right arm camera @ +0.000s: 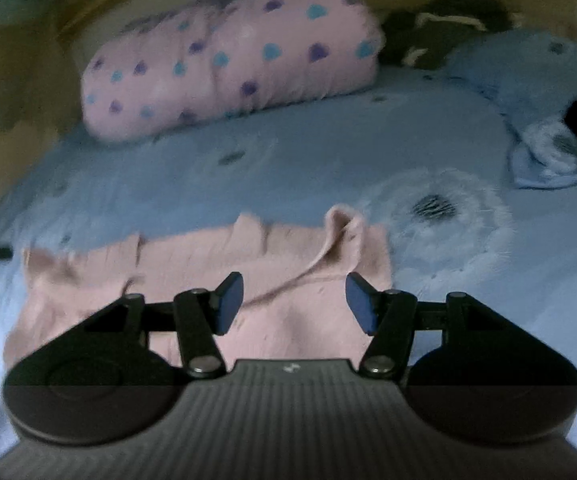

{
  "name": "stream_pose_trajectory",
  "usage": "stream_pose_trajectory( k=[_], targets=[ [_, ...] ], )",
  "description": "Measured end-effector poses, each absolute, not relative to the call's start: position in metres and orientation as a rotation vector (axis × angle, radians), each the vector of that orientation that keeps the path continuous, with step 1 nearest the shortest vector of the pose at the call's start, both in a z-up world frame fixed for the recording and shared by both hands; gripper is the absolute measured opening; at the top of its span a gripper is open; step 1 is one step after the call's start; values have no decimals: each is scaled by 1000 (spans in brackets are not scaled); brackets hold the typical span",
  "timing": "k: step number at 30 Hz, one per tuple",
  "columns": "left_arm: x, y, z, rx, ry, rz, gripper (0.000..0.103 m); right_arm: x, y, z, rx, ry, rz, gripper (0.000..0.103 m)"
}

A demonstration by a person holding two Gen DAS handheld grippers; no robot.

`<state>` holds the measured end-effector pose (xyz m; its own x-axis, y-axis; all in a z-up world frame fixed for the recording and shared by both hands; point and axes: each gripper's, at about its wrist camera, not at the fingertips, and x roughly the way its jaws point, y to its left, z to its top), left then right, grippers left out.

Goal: Fold small clothes

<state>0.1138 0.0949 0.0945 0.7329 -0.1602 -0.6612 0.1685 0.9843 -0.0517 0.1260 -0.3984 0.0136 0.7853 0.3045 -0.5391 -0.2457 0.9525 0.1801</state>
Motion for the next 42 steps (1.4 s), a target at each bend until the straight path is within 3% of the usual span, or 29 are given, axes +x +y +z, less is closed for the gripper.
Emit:
stream_pose_trajectory(
  k=[5,18,25,36,38,42],
  targets=[
    [118,81,73,-11,817,-309,53,129,-374,1,9,644,369,58],
    [183,58,47,106,798,-170,53,179,-341,-3,-155,607,337,56],
    [212,69,63,119,755,-49,59,217,-363,-9,-37,610,208,56],
    [200,127,62,-35,771,-24,69,199,-423,6,185,515,201,59],
    [202,124,59,-38,774,-65,69,201,-426,7,176,506,233,67],
    [209,113,51,-28,782,-126,69,205,-428,2,146,508,288,69]
  ],
)
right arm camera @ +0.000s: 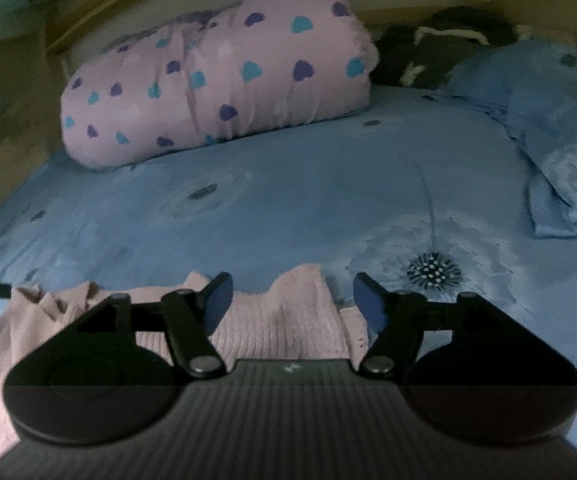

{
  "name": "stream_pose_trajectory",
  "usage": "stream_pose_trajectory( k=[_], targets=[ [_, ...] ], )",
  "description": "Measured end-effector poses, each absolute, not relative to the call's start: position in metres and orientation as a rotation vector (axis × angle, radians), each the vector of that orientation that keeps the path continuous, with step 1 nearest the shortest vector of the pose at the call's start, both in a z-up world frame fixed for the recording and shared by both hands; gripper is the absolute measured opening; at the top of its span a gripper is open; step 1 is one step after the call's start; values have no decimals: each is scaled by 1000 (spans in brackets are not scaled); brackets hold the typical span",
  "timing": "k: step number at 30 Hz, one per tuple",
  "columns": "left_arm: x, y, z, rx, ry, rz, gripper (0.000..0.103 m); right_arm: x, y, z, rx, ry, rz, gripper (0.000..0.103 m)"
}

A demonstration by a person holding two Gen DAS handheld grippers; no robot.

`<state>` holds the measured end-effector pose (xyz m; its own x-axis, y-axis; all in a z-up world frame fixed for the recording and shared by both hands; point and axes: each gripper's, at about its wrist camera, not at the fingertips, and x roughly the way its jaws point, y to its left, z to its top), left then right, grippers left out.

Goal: Fold small clothes

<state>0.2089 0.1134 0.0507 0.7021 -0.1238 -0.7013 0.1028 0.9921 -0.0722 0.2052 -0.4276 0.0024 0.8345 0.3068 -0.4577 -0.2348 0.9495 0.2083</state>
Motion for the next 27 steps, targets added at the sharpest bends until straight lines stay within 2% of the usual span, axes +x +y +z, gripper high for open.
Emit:
stream_pose_trajectory(
  k=[9,17,19,20,21,22,23,26,27],
  targets=[
    [202,107,24,-34,766,-193,69,219,-436,-21,170,580,314,69],
    [203,92,16,63,753,-177,69,221,-428,-33,201,548,344,70],
    [206,89,13,66,755,-169,65,223,-429,-35,208,541,349,68],
    [206,88,12,59,757,-169,48,222,-429,-35,208,537,351,58],
    [205,88,11,43,757,-171,36,222,-429,-36,202,538,350,52],
    [204,88,12,22,754,-163,23,222,-428,-36,193,535,336,34],
    [202,89,14,12,742,-151,13,222,-428,-35,184,530,336,24],
    [190,93,28,-27,666,-121,12,218,-429,-28,183,498,369,14],
    [185,96,34,-39,639,-109,12,216,-429,-25,180,482,373,14]
  ],
)
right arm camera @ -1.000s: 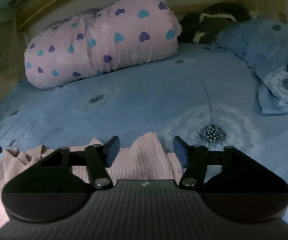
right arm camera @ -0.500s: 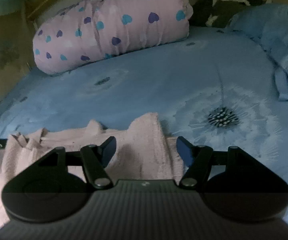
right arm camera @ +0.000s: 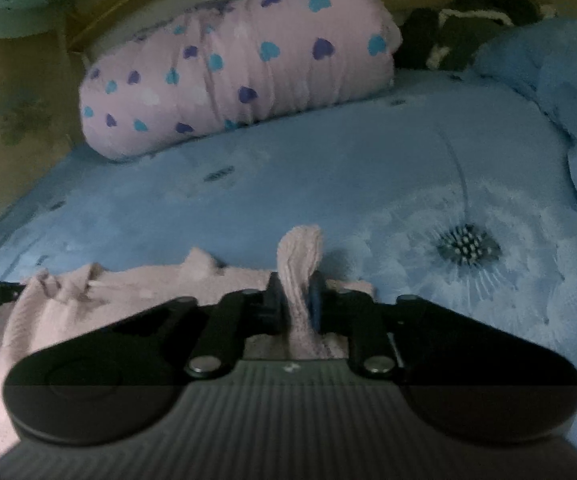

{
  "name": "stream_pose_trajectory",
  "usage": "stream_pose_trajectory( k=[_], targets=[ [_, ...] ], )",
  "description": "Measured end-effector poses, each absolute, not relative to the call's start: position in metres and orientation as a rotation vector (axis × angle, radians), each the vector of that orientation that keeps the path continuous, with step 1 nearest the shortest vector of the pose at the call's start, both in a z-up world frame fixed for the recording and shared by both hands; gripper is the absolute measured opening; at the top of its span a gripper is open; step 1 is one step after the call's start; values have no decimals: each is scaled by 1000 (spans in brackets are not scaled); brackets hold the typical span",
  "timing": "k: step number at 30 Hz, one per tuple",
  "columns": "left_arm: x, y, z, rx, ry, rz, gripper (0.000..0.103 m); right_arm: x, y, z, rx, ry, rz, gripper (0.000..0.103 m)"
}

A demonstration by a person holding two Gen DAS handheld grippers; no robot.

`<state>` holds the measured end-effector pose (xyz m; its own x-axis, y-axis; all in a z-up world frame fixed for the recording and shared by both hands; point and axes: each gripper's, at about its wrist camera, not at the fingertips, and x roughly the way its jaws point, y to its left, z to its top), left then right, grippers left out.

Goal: Fold small clothes

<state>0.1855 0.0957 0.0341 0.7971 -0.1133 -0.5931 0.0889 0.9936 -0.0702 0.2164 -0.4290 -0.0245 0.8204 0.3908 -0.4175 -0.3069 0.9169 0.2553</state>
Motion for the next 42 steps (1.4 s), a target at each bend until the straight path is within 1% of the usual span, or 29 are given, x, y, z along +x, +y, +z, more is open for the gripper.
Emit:
stream_pose_trajectory(
  k=[3,5,7,9,11,13,15,16,17,21,22,23,24,25,26,27,29,31,36,39,42],
  targets=[
    [179,107,52,-57,569,-48,11,210,-433,-14,202,418,384,14],
    [184,116,57,-51,557,5,11,206,-437,-9,255,372,384,14],
    [195,126,53,-65,581,60,11,206,-436,-9,280,342,354,13],
    [211,132,37,-65,660,84,11,210,-435,-17,272,339,300,13],
    [221,132,17,-54,734,88,12,221,-434,-29,275,410,272,14],
    [221,128,6,-19,730,105,12,233,-435,-39,294,518,270,16],
    [222,124,8,-12,724,115,12,235,-436,-40,303,541,268,17],
    [221,123,9,-11,727,114,13,235,-435,-39,292,548,260,21],
    [222,123,11,-11,732,111,13,235,-433,-38,270,555,247,28],
    [215,126,26,-41,731,74,16,230,-422,-30,196,540,193,34],
    [213,126,31,-48,728,60,18,228,-420,-26,174,527,166,38],
    [210,123,37,-49,726,54,21,225,-418,-23,145,514,139,46],
    [207,120,42,-49,722,48,23,222,-415,-19,104,501,108,50],
    [203,117,48,-55,715,36,27,222,-412,-14,66,495,93,55],
    [201,115,52,-67,709,25,33,220,-410,-10,31,492,88,55],
    [198,111,58,-88,702,6,36,219,-409,-6,10,489,90,55],
    [192,101,68,-128,685,-38,49,214,-405,1,-12,493,135,55],
    [187,86,74,-136,680,-83,52,211,-399,7,-23,512,214,55],
    [179,37,73,-66,703,-235,53,205,-378,8,-6,599,444,54],
    [183,6,55,-24,774,-316,53,204,-365,0,-15,661,544,54],
    [195,-22,30,75,829,-279,52,205,-351,-15,-83,709,497,52]
  ],
)
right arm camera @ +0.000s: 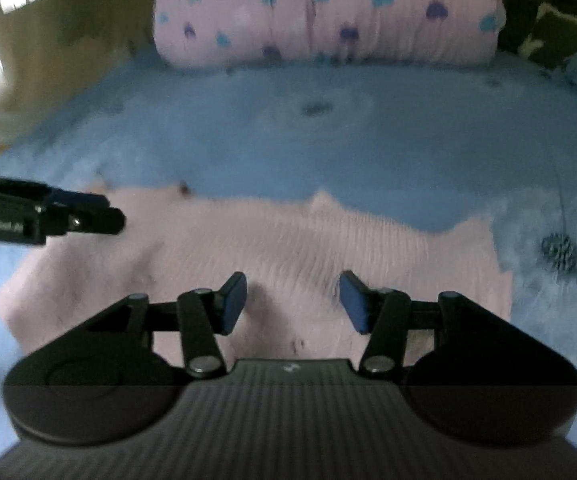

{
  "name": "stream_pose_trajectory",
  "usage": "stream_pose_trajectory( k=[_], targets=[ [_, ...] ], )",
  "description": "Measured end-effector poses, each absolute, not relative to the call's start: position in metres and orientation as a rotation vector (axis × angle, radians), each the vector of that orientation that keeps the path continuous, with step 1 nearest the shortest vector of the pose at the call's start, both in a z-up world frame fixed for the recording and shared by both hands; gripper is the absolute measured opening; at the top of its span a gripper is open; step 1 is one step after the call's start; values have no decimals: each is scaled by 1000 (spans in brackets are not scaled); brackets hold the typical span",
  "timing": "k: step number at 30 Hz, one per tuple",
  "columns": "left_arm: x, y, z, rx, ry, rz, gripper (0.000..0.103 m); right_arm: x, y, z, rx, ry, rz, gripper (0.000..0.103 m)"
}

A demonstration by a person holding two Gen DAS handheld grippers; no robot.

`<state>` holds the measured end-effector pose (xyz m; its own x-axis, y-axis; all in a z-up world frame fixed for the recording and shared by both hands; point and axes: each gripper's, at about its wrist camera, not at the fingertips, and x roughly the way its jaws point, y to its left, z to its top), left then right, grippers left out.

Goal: Fold small clothes

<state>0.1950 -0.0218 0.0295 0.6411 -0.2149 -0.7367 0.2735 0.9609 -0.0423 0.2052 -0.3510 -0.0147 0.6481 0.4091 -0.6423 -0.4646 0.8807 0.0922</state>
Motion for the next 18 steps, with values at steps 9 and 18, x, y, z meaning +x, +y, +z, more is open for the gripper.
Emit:
stream_pose_trajectory(
  k=[9,18],
  targets=[
    [237,-45,0,171,759,-151,53,226,-343,-30,-41,643,376,52],
    [214,-22,28,138,788,-167,54,211,-348,-19,50,626,350,54]
  ],
)
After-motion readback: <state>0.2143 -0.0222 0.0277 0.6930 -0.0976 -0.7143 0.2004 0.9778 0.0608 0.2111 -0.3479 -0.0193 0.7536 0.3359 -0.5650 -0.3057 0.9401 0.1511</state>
